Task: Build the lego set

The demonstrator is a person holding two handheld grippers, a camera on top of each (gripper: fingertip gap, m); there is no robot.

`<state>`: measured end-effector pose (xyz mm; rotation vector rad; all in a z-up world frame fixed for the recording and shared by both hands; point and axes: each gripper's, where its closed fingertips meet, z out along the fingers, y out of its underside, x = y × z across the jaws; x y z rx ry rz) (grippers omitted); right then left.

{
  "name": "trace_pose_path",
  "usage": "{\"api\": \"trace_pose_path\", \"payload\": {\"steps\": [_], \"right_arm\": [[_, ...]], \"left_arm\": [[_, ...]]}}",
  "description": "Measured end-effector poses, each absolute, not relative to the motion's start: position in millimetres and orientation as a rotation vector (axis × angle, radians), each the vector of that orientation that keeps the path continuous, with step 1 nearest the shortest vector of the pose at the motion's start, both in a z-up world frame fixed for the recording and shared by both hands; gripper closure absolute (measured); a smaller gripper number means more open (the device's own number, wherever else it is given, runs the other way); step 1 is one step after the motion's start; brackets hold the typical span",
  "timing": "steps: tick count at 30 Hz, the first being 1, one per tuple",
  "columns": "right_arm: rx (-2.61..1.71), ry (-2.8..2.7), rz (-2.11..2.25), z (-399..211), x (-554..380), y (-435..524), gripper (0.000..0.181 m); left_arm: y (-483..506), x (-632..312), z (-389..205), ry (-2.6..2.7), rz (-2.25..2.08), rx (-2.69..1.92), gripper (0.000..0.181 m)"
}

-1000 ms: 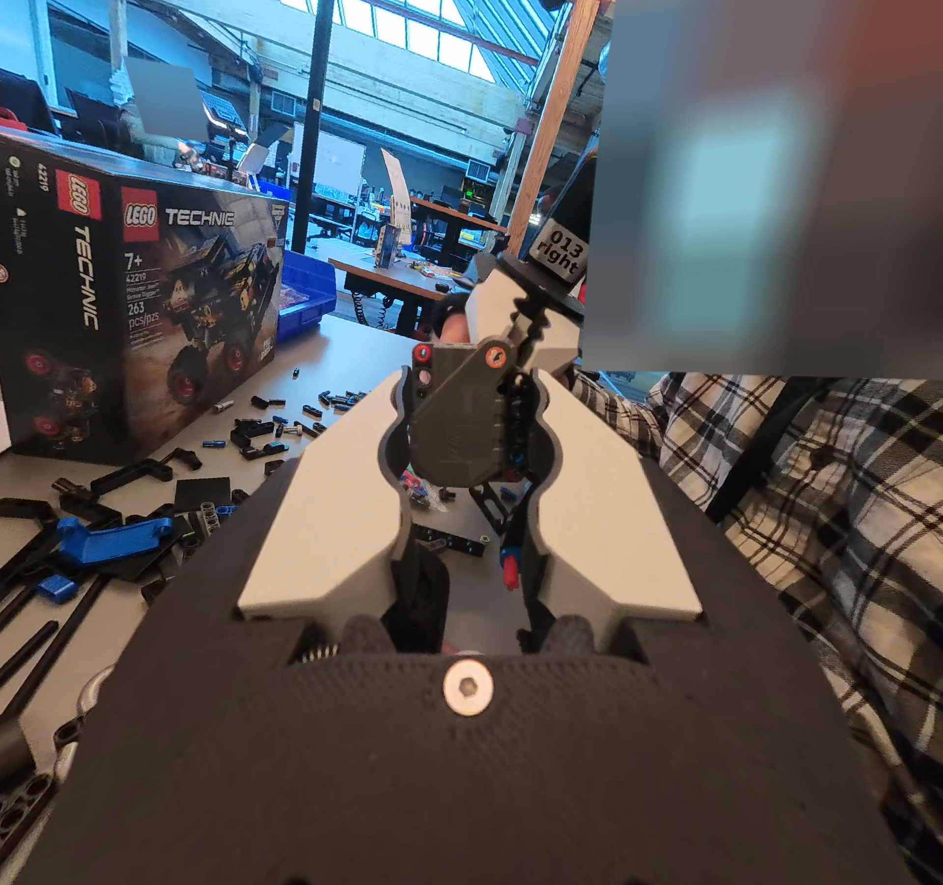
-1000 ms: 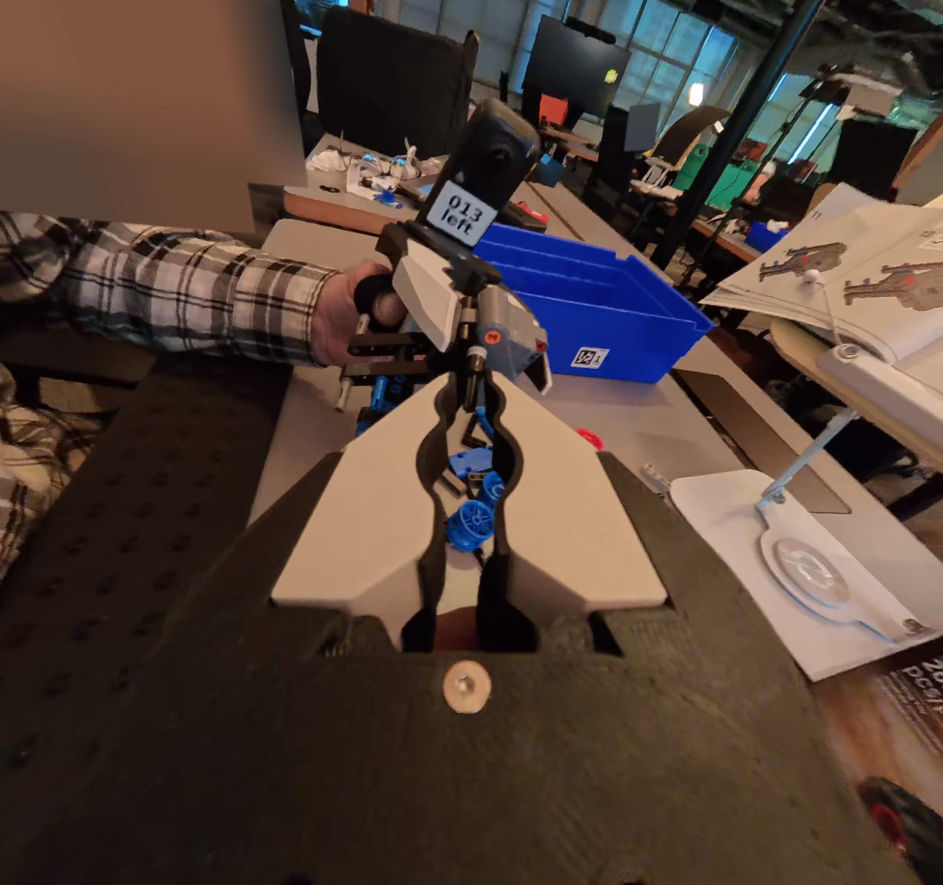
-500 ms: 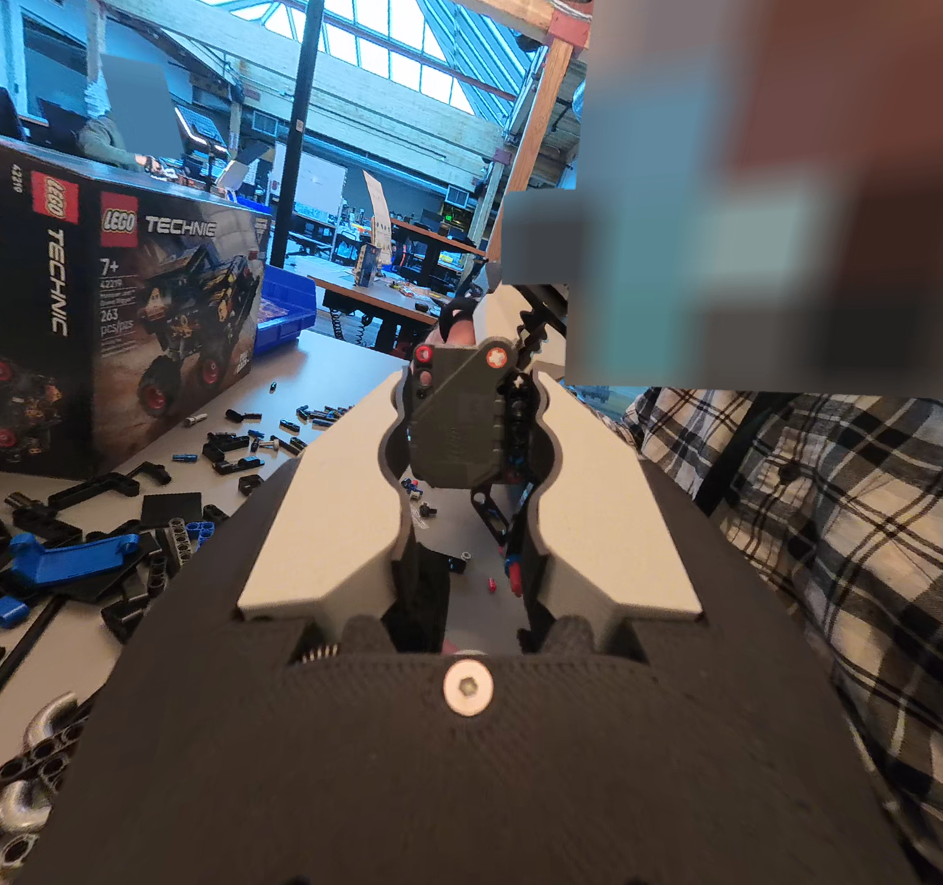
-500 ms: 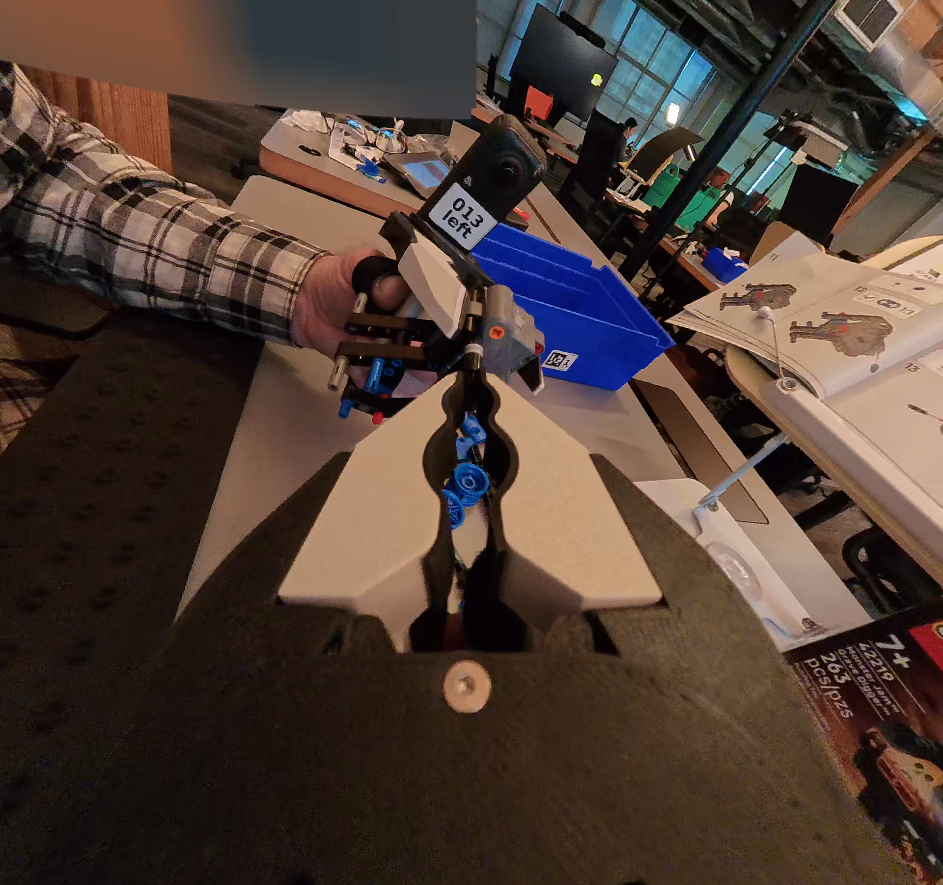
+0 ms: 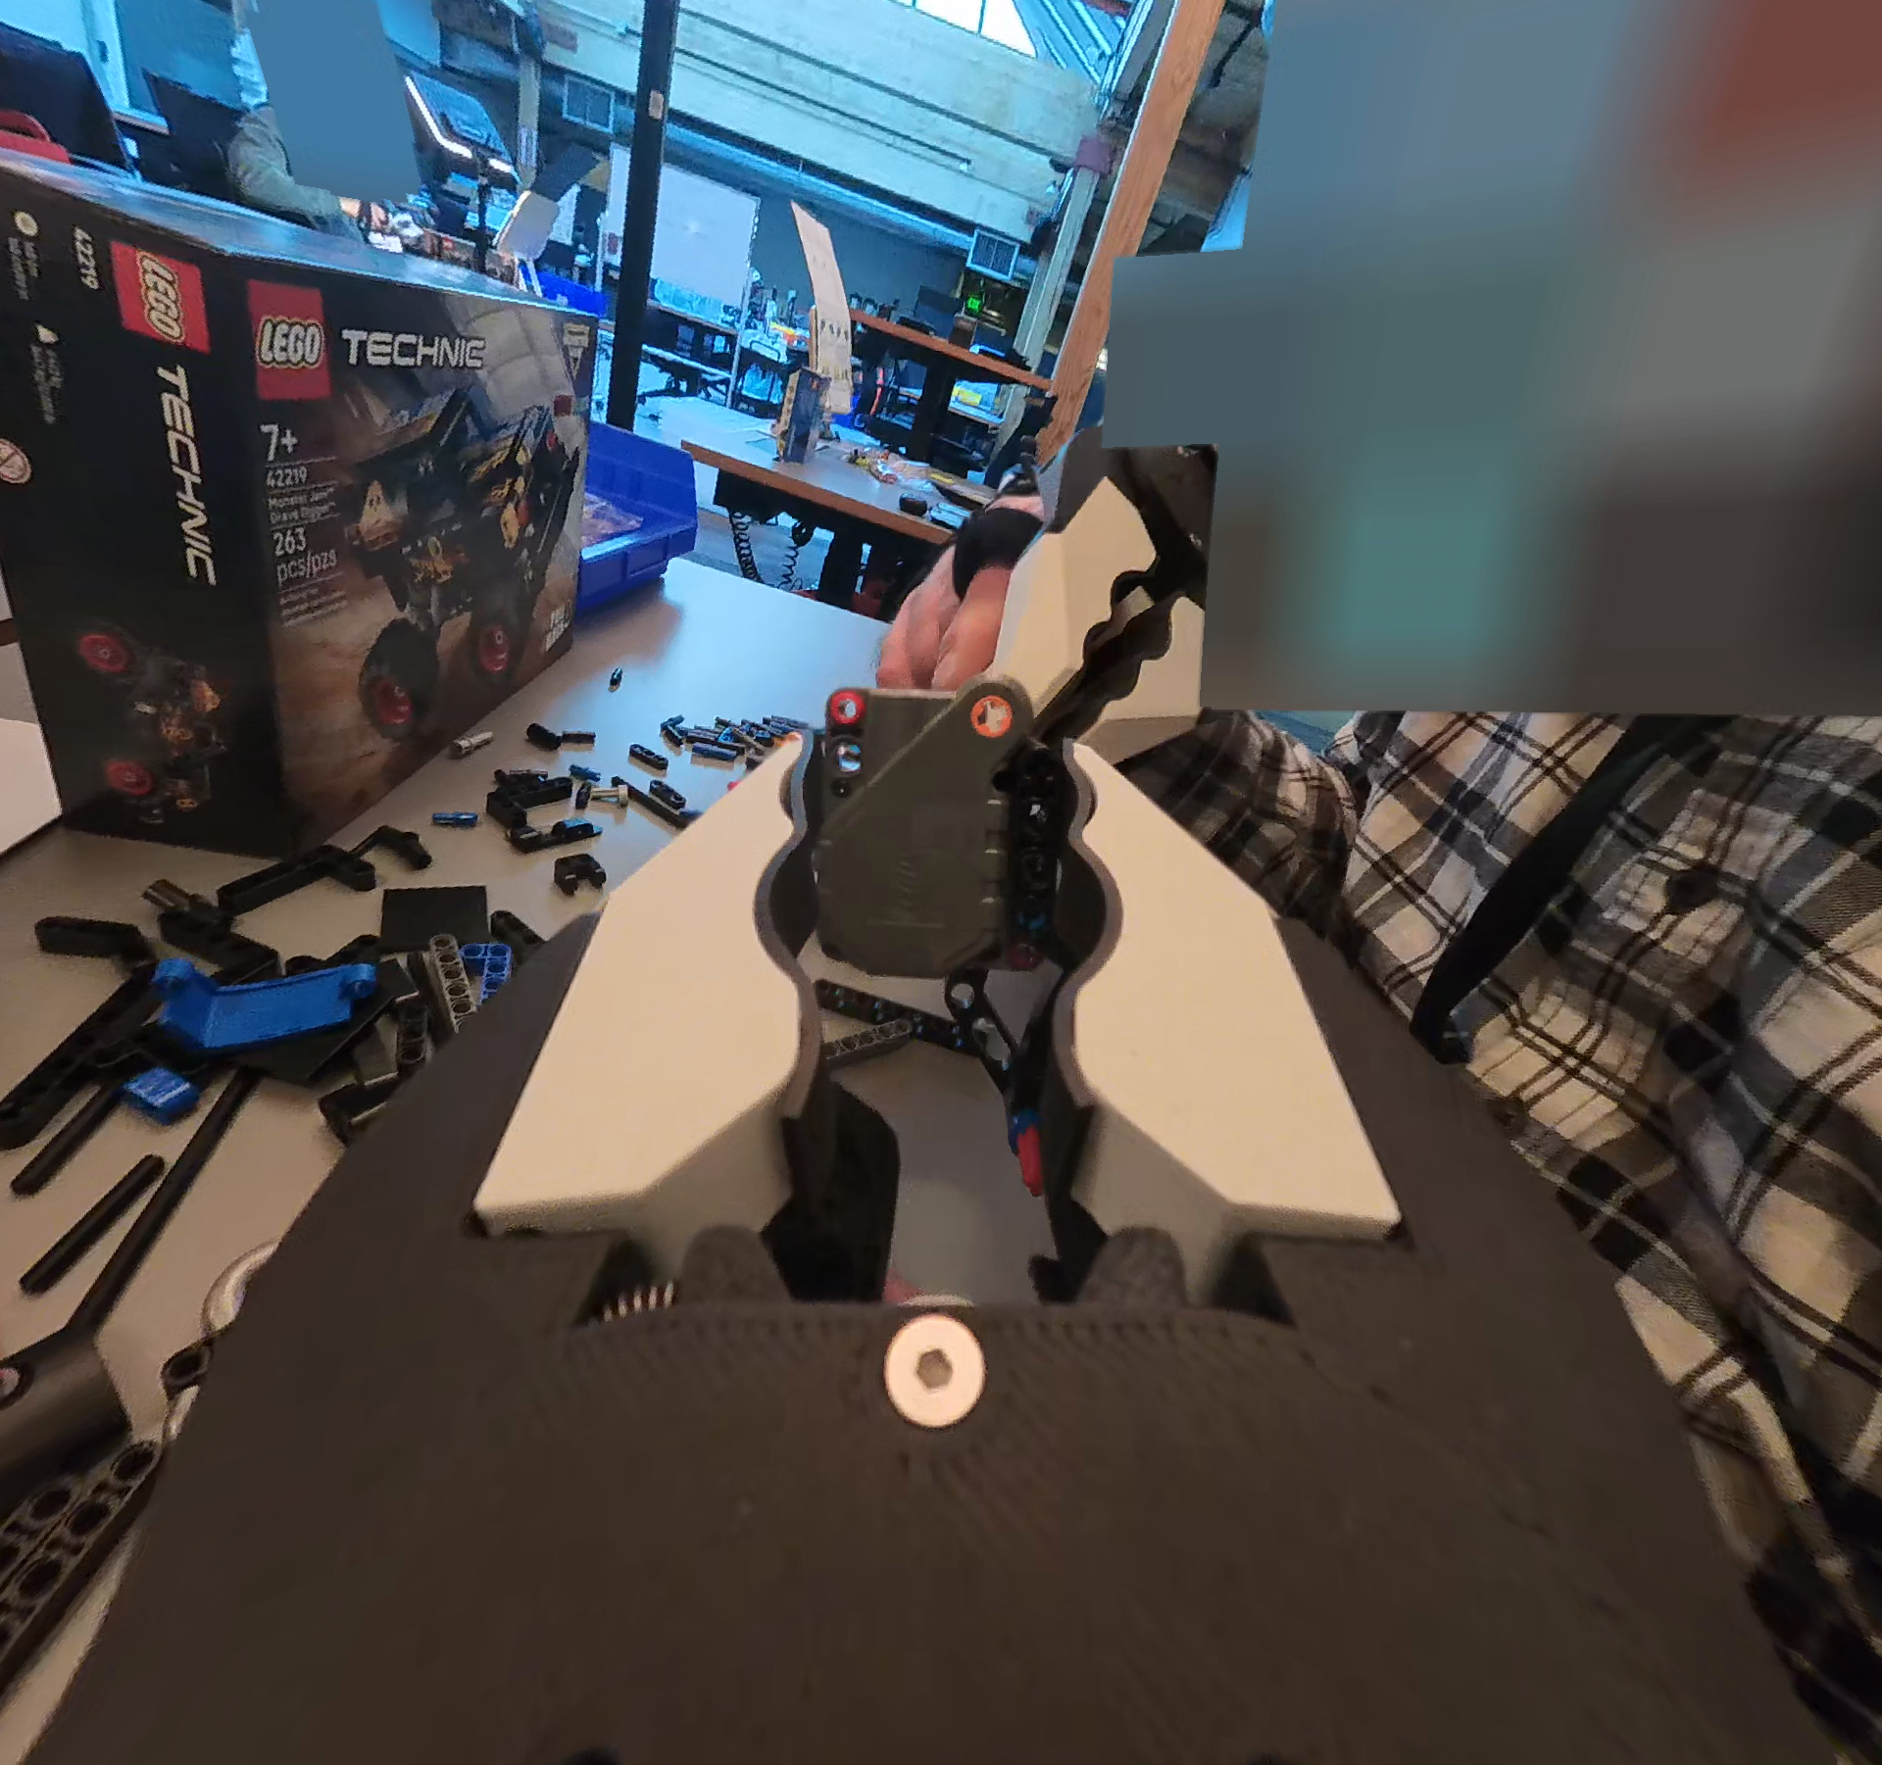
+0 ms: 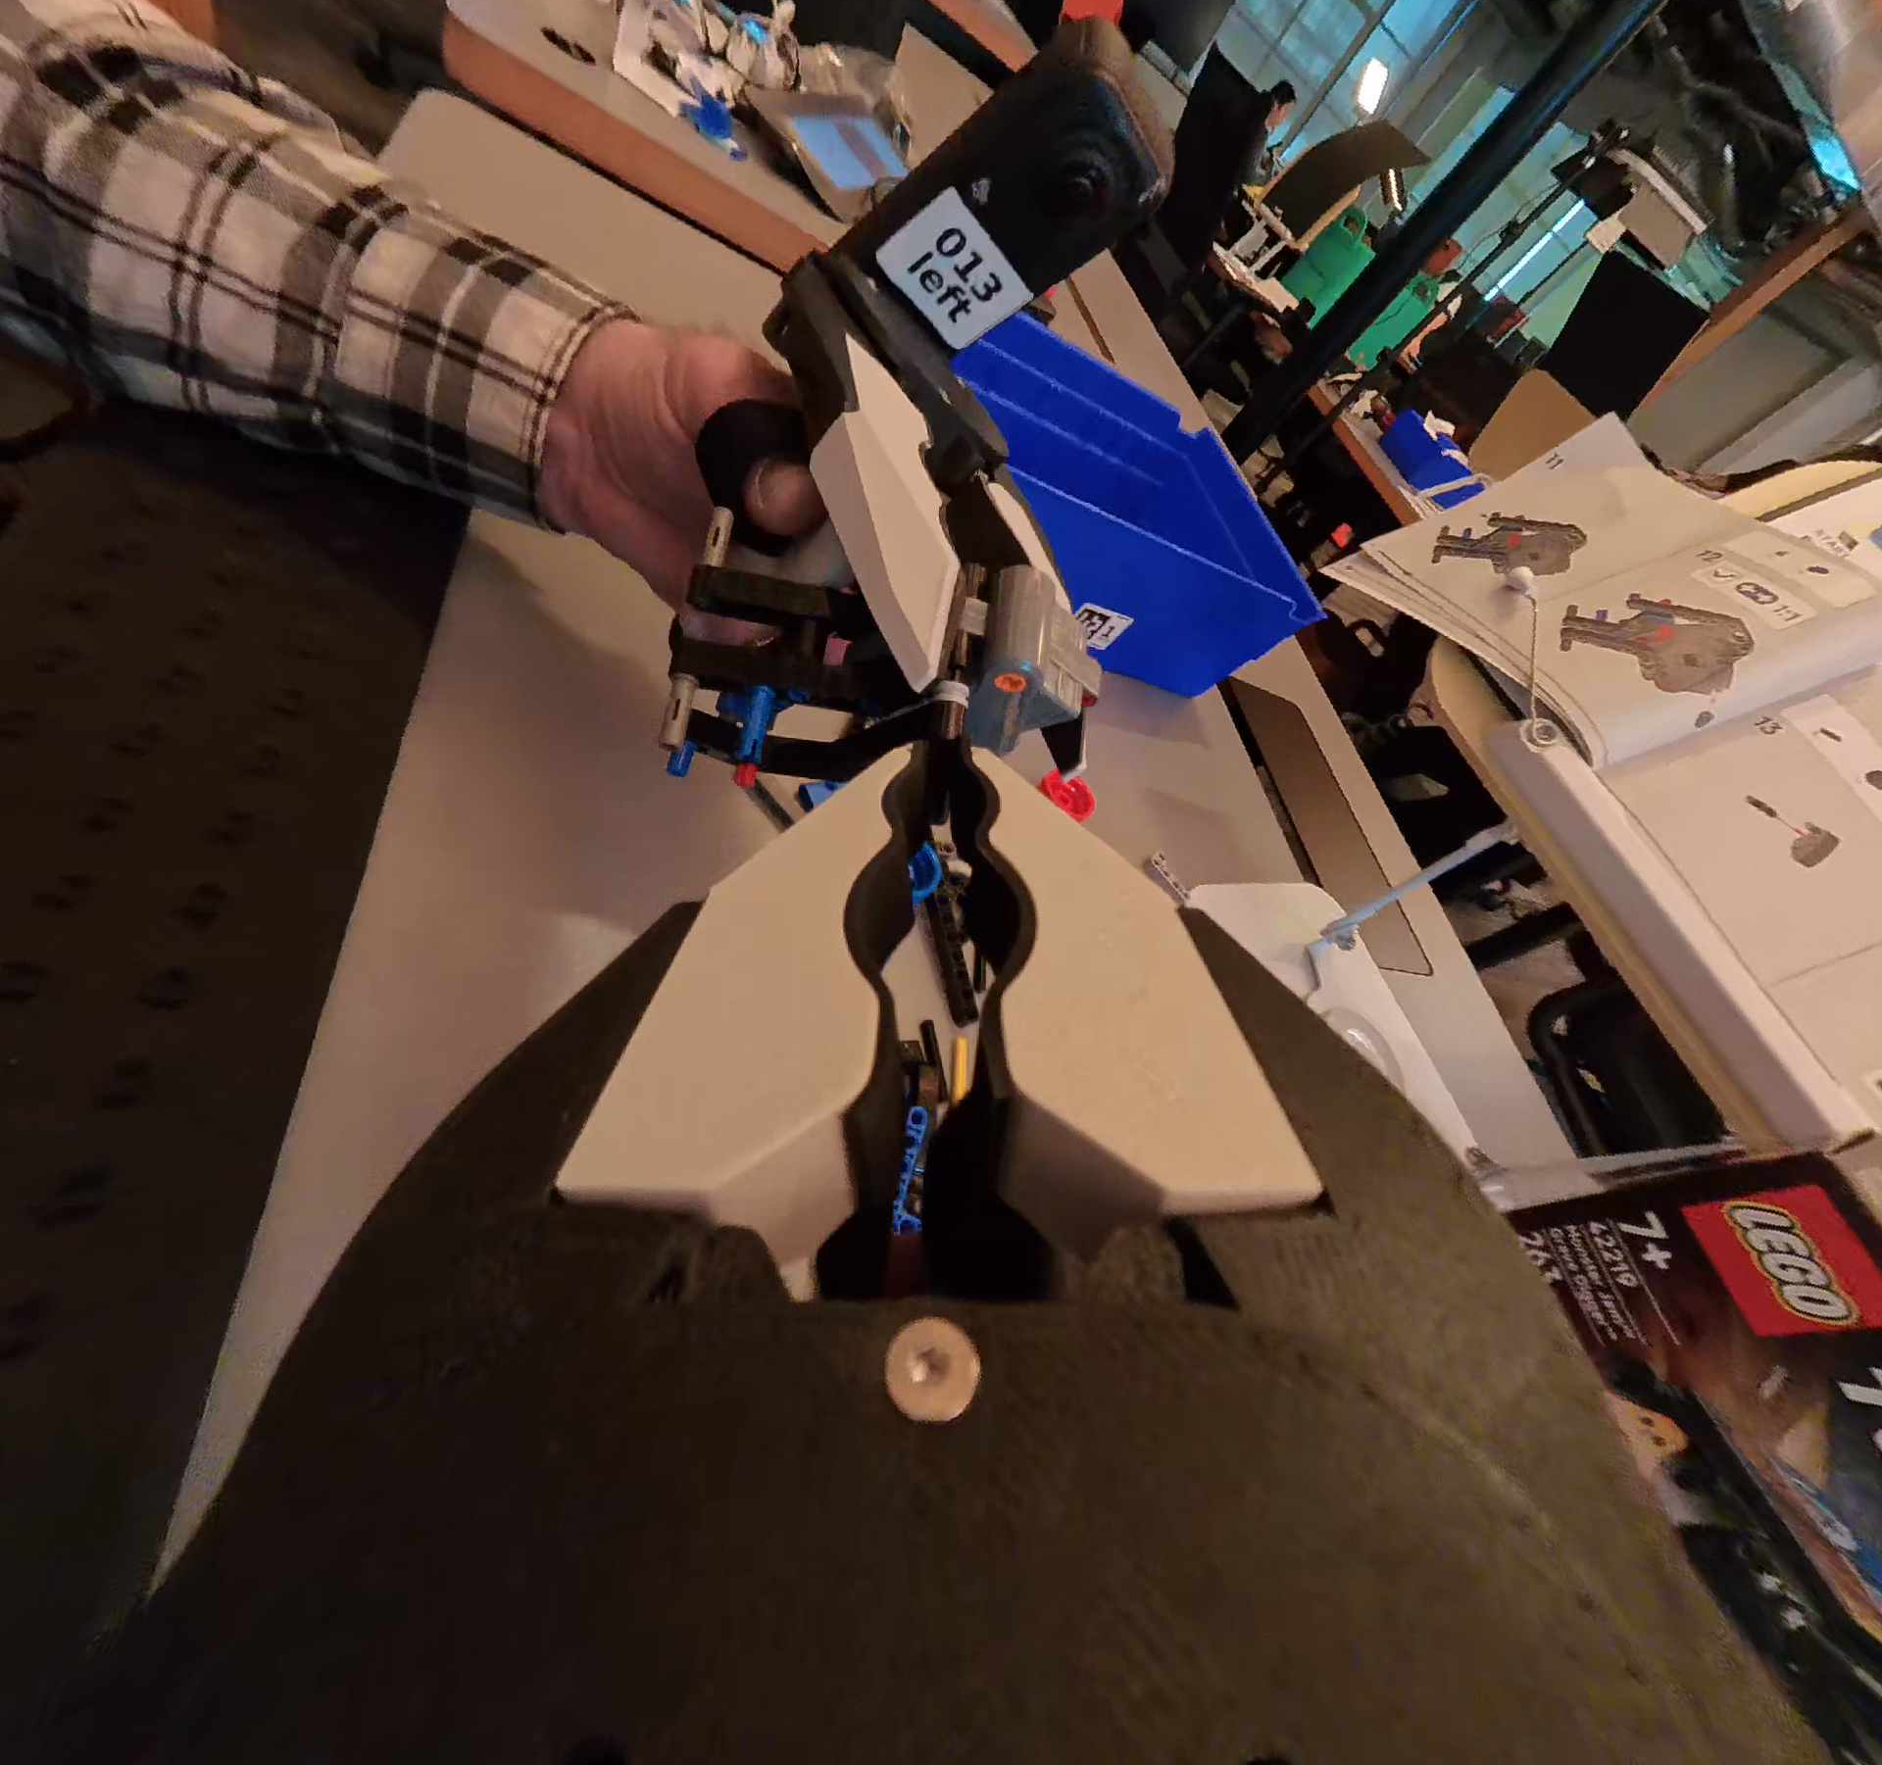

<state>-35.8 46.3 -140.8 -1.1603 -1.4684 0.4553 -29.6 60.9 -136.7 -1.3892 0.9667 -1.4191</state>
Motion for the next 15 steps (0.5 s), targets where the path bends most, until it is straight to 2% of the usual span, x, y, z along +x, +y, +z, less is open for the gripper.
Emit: {"api": "trace_pose_path", "payload": {"steps": [8, 15], "right_arm": [[-1.195, -1.563, 0.244, -159.0, -35.7, 51.6, 0.181], [-1.241, -1.587, 0.252, -171.7, -37.6, 54.1, 0.181]], "left_arm": [[66.5, -29.1, -153.8, 1.03, -1.294, -1.499, 0.14], [70.9, -32.0, -167.4, 1.091, -1.161, -1.568, 0.14]]}}
